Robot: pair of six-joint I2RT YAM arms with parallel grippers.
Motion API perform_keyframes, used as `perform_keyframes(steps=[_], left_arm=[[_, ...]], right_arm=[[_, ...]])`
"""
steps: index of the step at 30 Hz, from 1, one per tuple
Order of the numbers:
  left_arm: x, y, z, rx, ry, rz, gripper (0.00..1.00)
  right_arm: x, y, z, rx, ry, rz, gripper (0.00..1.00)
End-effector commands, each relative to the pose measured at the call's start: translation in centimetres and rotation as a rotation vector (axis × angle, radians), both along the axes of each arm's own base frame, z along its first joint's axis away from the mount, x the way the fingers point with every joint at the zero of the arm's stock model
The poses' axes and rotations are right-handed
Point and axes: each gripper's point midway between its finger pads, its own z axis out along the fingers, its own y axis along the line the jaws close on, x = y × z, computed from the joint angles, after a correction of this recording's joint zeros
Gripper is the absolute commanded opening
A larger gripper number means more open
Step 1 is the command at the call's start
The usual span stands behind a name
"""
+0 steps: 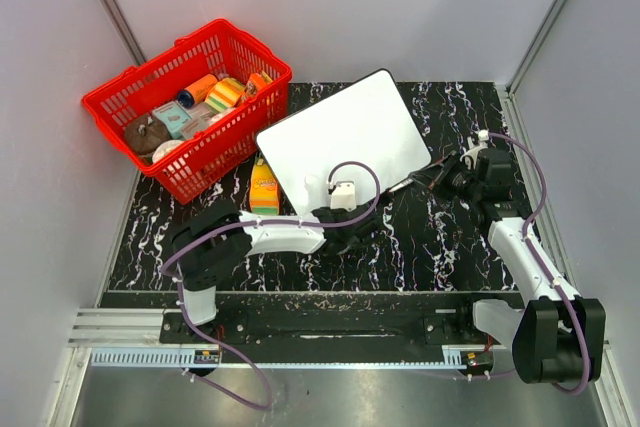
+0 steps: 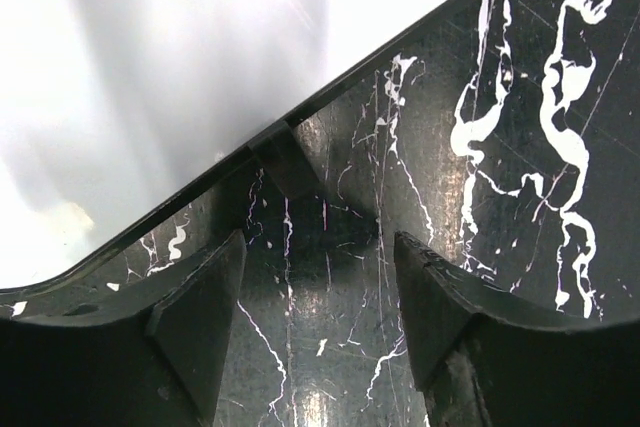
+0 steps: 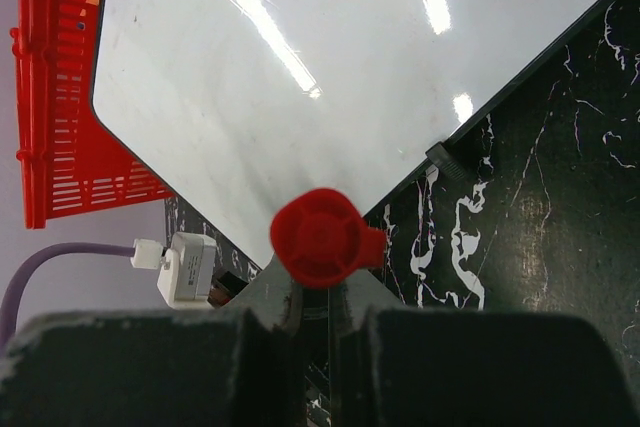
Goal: Write a sentence on the whiteboard
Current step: Pick up the whiteboard stand from the center of the board.
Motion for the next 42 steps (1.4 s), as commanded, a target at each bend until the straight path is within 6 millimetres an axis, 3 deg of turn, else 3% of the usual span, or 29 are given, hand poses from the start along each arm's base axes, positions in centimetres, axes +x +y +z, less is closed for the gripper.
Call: perform_keyframes(steps=[1,8,17,22,26,29,31,35,42], left_arm=[[0.8,1.0,-1.1,0.013,-0.036,0.087,0.64],[1.8,2.8,-2.5,0.054,-0.031,0.127,0.57],[3.1,4.7,-3.5,0.108,-0.031,0.146,0.54],[3.0,5.3,-4.0,0.150,-0.023,0.139,0.39],[2.9,5.7,-4.3,0.187,-0.015,0.135,0.16],[2.7,6.0,-4.7,0.210,-0.006,0.130,0.09],[2.6,6.1,-4.6,0.216,-0.006,0.122,0.01],[2.3,6.1,-4.5,0.241,-0.011,0.091,0.00],[0.7,3.2,-3.6,0.277,-0.047,-0.034,0.00]], right_arm=[[0.0,-0.4,0.4,-0.024,-0.035,-0.009,0.00],[0.0,-0.4,-0.2,-0.021,-0.027,-0.012,0.00],[-0.2,-0.2,-0.7,-0.013,-0.021,0.000,0.00],[-0.4,-0.1,-1.2,-0.010,-0.006,0.002,0.00],[0.0,-0.1,-1.0,-0.007,-0.027,0.006,0.00],[-0.1,-0.1,-1.2,-0.007,-0.026,0.006,0.00],[-0.1,0.0,-1.2,-0.007,-0.026,0.009,0.00],[-0.1,0.0,-1.0,-0.005,-0.031,0.013,0.00],[0.0,0.2,-0.6,0.003,-0.038,0.020,0.00]])
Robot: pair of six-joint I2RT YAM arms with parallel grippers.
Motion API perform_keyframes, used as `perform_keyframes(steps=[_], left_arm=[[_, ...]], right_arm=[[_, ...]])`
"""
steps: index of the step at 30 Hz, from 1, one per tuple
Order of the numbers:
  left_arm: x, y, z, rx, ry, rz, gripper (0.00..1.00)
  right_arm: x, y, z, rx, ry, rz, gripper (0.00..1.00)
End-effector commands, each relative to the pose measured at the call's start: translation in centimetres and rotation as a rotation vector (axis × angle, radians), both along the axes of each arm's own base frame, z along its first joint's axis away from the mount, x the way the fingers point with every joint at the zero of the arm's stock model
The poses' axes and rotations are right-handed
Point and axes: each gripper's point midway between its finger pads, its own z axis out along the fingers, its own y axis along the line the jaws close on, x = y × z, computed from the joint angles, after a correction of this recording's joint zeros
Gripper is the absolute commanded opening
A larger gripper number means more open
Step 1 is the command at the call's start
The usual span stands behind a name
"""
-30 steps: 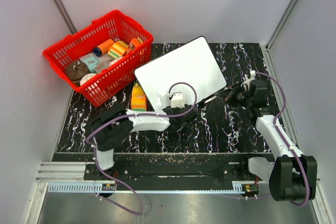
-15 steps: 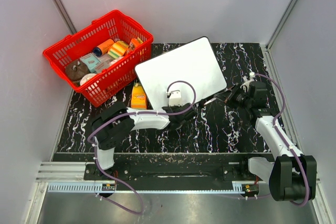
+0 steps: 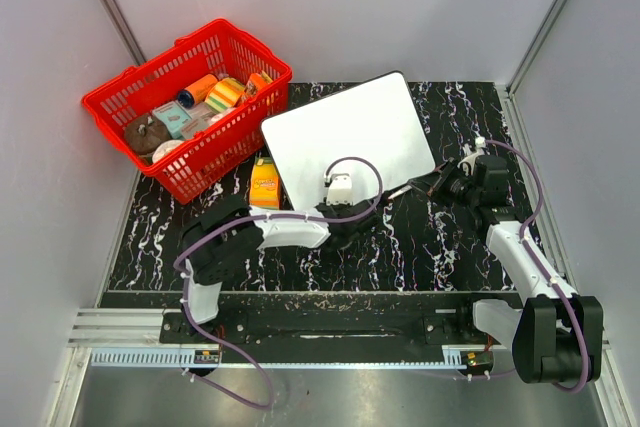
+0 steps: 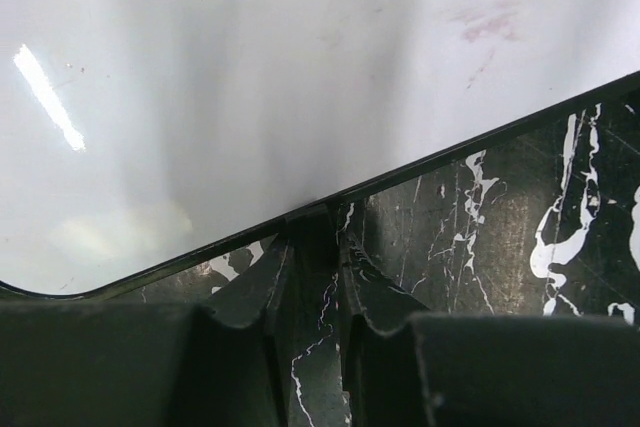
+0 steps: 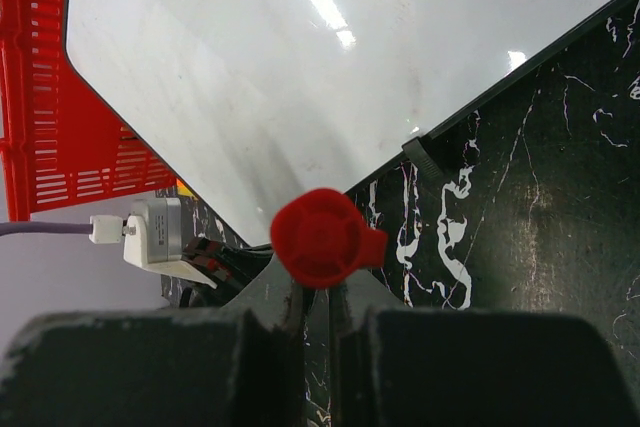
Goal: Write a sentence on the whiteboard
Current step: Pick up the whiteboard stand from the center of the board, then move the whiteboard stand to the center of the board.
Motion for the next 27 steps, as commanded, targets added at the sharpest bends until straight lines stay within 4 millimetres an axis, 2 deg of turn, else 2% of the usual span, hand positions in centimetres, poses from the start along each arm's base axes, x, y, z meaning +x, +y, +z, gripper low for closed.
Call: perform_keyframes(steps=[1,17,22,25,27], left_arm=[[-3.3,0.2,-2.7,0.158,0.095,-0.125,0.00],[-8.3,-2.3,-1.8,0.164,0.065,-0.270,0.00],[-9.1,-1.0,-2.8,0.180,0.084,-0.267,0.00],[-9.4,-0.1,-2.8,0.190,0.080,-0.265,0.00],[-9.7,-0.2,-2.3,0.177,0.076,-0.286,0.00]], right_arm=[[0.7,0.1,1.4,0.004,-0.063,0.013,0.00],[0.4,0.1,1.2,0.003,-0.064,0.016,0.00],[0.3,0.2,1.2,0.004,-0.063,0.018,0.00],[0.3,0.2,1.2,0.004,-0.063,0.020,0.00],[0.2,0.2,1.2,0.005,-0.063,0.023,0.00]])
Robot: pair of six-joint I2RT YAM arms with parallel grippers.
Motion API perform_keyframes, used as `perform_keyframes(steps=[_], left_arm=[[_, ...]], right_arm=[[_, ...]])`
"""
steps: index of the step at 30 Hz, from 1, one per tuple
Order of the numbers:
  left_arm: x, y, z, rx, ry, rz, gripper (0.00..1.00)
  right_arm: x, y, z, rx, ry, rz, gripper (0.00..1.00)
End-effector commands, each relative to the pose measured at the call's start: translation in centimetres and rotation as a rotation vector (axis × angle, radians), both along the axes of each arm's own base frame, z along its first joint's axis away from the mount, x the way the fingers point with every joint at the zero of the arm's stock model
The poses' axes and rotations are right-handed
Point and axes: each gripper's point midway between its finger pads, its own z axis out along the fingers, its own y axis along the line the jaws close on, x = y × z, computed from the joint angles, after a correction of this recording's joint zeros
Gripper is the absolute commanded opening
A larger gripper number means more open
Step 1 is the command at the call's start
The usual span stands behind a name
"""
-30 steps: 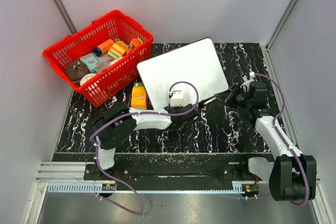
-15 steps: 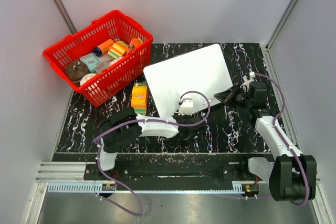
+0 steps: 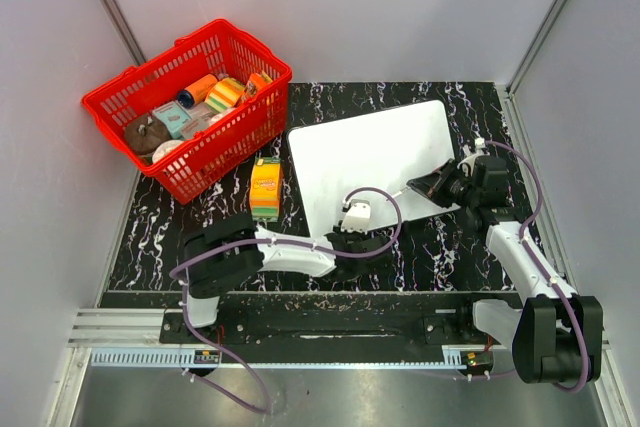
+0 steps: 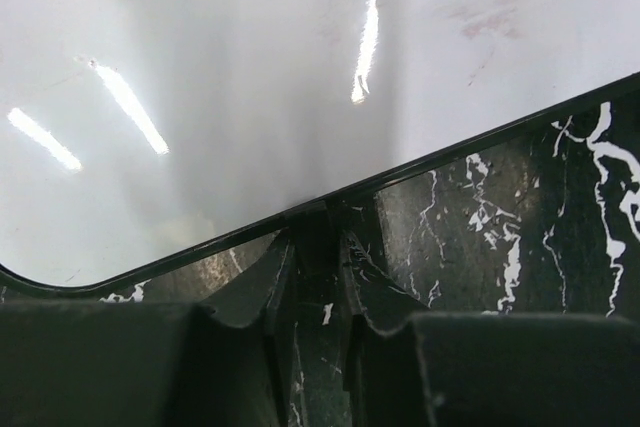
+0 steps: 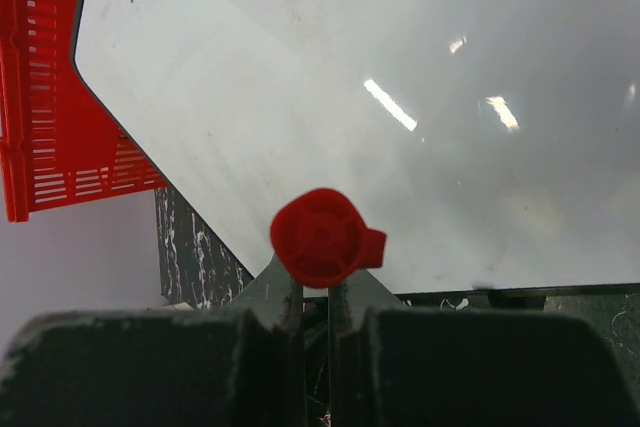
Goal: Write a sentence on the whiteboard
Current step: Move the whiteboard stand to the center of the board.
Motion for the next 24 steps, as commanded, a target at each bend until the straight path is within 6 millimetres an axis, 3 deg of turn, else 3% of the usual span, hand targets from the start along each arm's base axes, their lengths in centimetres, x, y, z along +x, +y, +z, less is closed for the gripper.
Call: perform_keyframes(steps=[1,15,18,20,22,24], left_arm=[[-3.7,2.8,-2.3,0.132,0.119,-0.104,0.00],[-4.8,4.4,-1.6,0.220,0.110,-0.106,0.06],[-4.9,4.5,-1.4,0.219,0.112,-0.104,0.14],[-4.8,4.7,-1.4,0.222,0.110,-0.096,0.29],[-5.0,4.8,-1.6,0.229,0.119,-0.102,0.50],[-5.0,4.9,-1.5,0.226,0.119,-0.102,0.54]], right_arm=[[0.3,0.3,1.4,0.004,-0.069,0.025,0.00],[-0.1,1.2,2.5,0.039,-0.113,0.089,0.00],[-0.2,1.3,2.7,0.043,-0.119,0.099,0.00],[-0.3,1.4,2.7,0.050,-0.121,0.104,0.00],[-0.3,1.5,3.0,0.059,-0.128,0.107,0.00],[-0.5,1.6,3.0,0.067,-0.129,0.111,0.00]])
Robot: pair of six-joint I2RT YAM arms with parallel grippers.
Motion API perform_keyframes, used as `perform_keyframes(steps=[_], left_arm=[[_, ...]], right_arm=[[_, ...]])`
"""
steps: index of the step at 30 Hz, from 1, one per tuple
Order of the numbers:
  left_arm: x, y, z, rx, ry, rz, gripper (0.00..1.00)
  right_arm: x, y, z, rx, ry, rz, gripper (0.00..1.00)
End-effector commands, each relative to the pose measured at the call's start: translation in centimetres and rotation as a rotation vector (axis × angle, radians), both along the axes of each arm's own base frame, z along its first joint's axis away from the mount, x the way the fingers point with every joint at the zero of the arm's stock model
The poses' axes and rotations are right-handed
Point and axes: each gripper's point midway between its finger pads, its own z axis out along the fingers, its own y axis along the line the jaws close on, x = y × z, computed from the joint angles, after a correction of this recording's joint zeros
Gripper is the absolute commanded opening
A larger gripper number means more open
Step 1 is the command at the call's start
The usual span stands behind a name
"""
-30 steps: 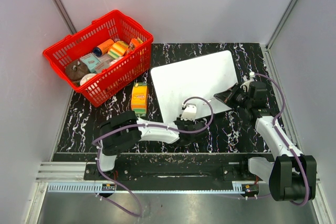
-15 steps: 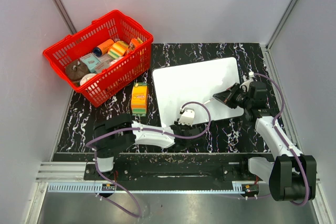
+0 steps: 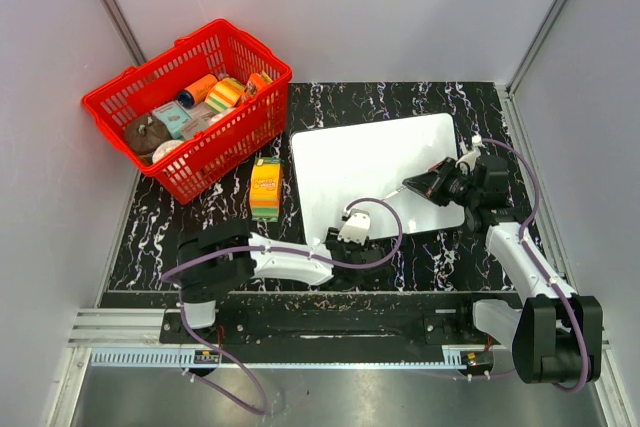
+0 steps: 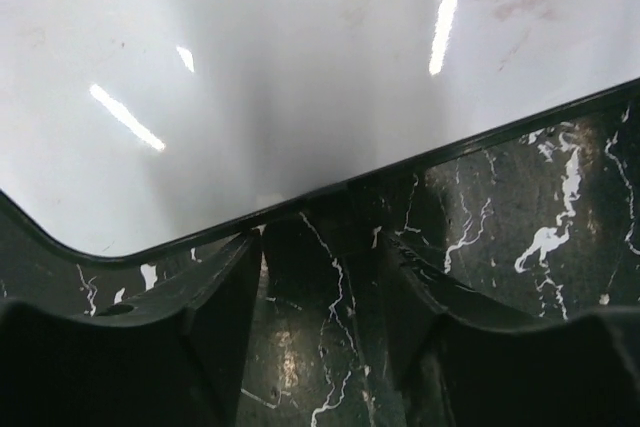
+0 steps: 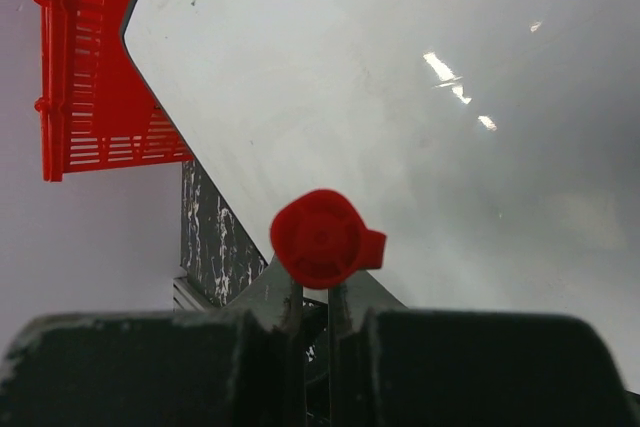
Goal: Write a sentence on the whiteboard
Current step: Move the whiteboard stand to the center of the board.
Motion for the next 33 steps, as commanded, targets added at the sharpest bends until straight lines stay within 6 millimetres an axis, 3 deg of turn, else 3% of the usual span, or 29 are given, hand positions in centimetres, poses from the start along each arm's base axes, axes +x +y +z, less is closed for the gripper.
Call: perform_keyframes(steps=[1,11,22,25,28,29,31,32,33], left_arm=[[-2.4,2.7,-1.6,0.120,0.102,-0.045,0.54],[-1.9,4.6,-1.0,0.096,0.081,0.023,0.50],[-1.3,3.8,-1.1,0.086,0.095,0.029,0.49],[-2.4,3.7,-1.1,0.077,0.116,0.005,0.53],[-4.2,3.8,-0.9,0.042,0.155,-0.049,0.66],[-4.8,4.5,-1.2,0.041,0.172,-0.059,0.75],[-6.2,4.4,-0.3,-0.022,0.207,-0.100,0.79],[-6.5,4.4,0.0,-0.052,0.216,-0.115,0.80],[-7.5,5.3,-0.6,-0.058,0.253,-0.137,0.82]], right_arm=[[-0.1,0.5,2.0,0.033,-0.084,0.033,0.00],[-0.5,1.0,2.5,0.060,-0.097,0.058,0.00],[-0.9,1.2,2.6,0.080,-0.108,0.075,0.00],[-0.9,1.3,2.8,0.080,-0.116,0.089,0.00],[-0.8,1.5,3.6,0.086,-0.128,0.103,0.00],[-0.6,1.5,4.0,0.084,-0.138,0.104,0.00],[-0.5,1.5,4.0,0.070,-0.121,0.104,0.00],[-0.1,1.3,4.9,0.056,-0.137,0.104,0.00],[-0.1,1.3,4.7,0.045,-0.117,0.103,0.00]])
